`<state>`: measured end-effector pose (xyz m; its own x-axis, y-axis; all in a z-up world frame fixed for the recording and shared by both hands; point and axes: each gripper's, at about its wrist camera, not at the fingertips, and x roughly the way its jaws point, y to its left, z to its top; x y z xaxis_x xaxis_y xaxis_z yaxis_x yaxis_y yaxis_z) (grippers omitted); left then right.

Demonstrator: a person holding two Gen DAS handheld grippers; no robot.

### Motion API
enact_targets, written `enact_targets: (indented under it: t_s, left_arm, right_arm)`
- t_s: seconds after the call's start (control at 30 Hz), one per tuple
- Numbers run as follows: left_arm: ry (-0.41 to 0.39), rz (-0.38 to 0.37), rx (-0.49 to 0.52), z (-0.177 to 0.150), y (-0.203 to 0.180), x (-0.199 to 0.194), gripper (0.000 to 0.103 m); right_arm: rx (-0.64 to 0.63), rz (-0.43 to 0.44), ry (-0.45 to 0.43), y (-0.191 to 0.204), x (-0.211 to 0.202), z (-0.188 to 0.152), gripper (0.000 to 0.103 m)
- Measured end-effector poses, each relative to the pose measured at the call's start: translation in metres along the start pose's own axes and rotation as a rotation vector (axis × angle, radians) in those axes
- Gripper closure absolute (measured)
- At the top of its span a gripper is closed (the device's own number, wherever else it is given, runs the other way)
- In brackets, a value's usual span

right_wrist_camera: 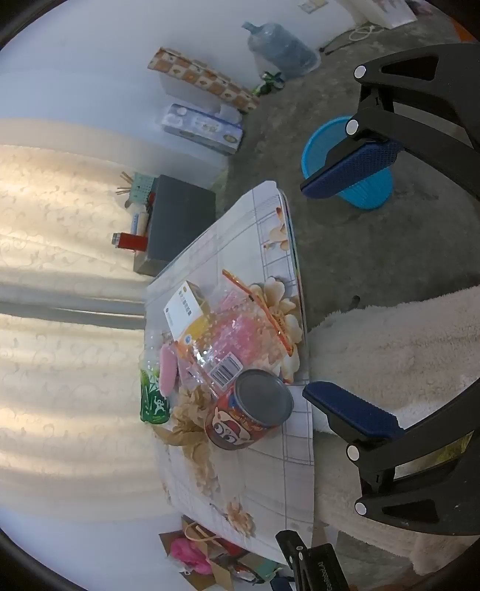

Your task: Collect trash

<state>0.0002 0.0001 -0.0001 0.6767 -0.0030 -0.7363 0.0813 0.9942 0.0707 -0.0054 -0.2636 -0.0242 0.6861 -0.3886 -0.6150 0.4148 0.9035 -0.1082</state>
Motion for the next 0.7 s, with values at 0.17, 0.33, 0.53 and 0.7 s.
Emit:
enact_targets:
  t_s: [0.17,0.33,0.53,0.7]
  left_arm:
    - [0.003,-0.002,0.002,0.0002,-0.0008,0.0012,0.006]
    - [-0.004,-0.001,0.000,-0.0006,0.0001,-0.0013,0.006]
    - [0.000,-0.002,-0.001,0.0000,0.0001,-0.0009,0.006]
    - [0.001,-0.002,-0.001,0.0000,0.0000,-0.0007,0.006]
  right_arm:
    - [0.001,-0.001,-0.007,-0.0001,-0.0006,0.0005,0.008]
    - [0.003,0.000,-0.007,-0.0004,-0.0006,0.0010,0.008]
    - [0.005,0.001,-0.007,-0.0011,-0.0003,0.0017,0.008]
    - [0.005,0.000,-0.008,-0.0013,-0.0011,0.0023,0.008]
